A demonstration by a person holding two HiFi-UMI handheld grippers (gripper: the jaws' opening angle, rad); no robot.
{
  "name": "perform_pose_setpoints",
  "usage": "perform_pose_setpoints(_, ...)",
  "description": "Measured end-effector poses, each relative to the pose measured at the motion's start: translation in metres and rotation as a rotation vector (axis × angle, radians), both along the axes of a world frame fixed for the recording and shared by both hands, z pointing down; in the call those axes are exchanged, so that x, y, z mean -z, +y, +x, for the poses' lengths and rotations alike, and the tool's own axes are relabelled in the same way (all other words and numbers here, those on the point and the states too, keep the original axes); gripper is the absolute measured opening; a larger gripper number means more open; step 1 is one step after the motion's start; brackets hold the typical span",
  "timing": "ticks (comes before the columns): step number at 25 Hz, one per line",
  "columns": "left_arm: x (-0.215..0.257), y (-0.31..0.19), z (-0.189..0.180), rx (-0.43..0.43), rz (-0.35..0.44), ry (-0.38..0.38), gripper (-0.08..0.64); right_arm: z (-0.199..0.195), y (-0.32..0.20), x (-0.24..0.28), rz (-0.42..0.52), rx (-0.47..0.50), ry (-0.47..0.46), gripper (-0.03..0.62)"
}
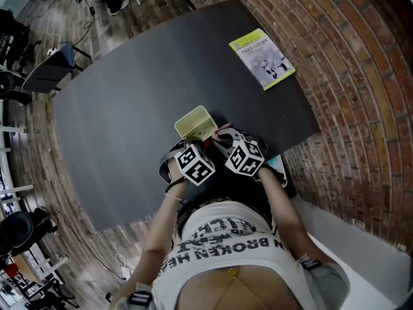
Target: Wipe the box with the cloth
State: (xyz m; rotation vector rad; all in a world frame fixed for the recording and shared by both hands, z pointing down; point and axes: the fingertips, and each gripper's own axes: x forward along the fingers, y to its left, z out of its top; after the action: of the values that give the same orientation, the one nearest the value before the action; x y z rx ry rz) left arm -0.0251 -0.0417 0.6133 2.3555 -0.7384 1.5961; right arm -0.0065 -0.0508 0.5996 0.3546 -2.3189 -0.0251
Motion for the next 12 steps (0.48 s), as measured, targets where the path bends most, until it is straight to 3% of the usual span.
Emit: perform_pose_setpoints(12,-0.0034,0.0026,0.0052,-0.007,0.013,-0.002,0.021,-0.0109,0.0092,-0.0026,0.046,0.064,0.050,0.017)
